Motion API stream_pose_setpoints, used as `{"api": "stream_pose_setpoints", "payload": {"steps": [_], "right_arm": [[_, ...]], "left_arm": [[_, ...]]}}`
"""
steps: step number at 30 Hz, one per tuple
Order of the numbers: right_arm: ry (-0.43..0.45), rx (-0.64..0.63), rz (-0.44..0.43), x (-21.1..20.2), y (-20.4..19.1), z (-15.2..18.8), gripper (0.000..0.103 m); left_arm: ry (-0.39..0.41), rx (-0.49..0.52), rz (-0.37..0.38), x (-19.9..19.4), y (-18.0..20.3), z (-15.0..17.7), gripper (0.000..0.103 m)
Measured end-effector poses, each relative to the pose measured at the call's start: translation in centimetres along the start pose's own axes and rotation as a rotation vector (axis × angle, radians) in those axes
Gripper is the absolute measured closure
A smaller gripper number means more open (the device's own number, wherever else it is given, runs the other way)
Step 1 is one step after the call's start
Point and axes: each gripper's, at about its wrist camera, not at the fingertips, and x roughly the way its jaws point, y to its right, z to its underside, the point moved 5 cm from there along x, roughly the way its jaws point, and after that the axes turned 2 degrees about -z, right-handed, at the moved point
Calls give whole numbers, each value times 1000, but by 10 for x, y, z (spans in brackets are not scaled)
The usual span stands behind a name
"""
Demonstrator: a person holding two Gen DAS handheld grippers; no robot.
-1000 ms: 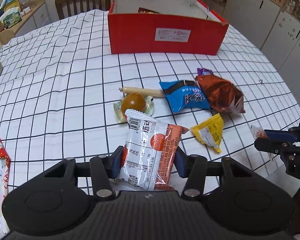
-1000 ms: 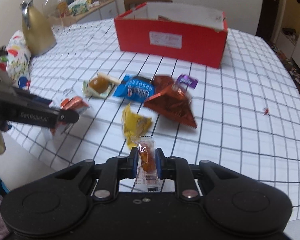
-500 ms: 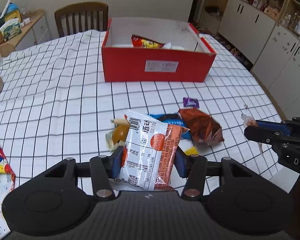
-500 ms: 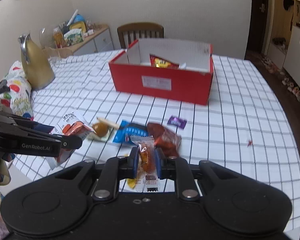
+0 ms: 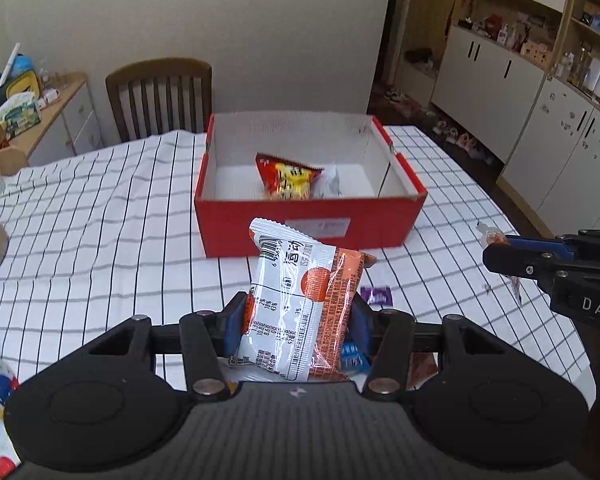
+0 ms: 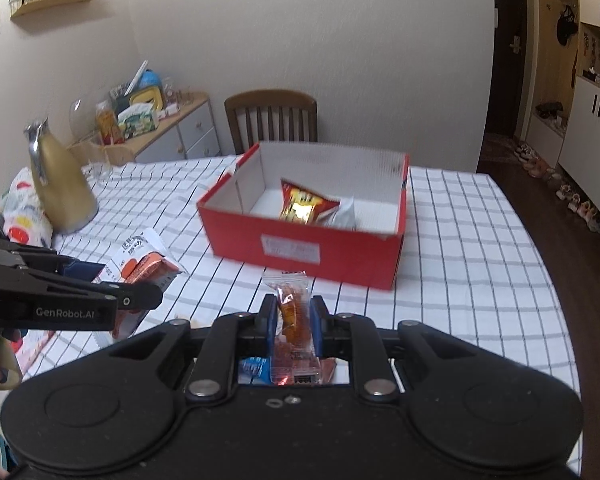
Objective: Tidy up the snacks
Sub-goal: 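Carry both held packets over the red box with both tools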
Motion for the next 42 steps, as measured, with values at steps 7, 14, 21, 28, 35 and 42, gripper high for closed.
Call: {"api": "stream_pose_setpoints", "payload": {"steps": [7,14,21,28,35,42], "right_arm": [[37,-9,15,12,13,-36,88],[55,-31,26,28,23,-65,88],[71,-41,40,45,33,-90,88],[54,-45,52,74,45,-108,88],[19,-35,61,105,57,-114,88],[-37,-34,61,138,65,-113,88]], "left_arm": [[41,-3,-11,11,0,-37,52],[51,-1,-26,28,-1,-67,52],[60,-5,-48,50,-9,-97,52],[51,-19,-88,82,-21,-126,52],[6,-19,-109,119,-24,-141,52],[-59,-21,-138,160,-30,-147,52]]}}
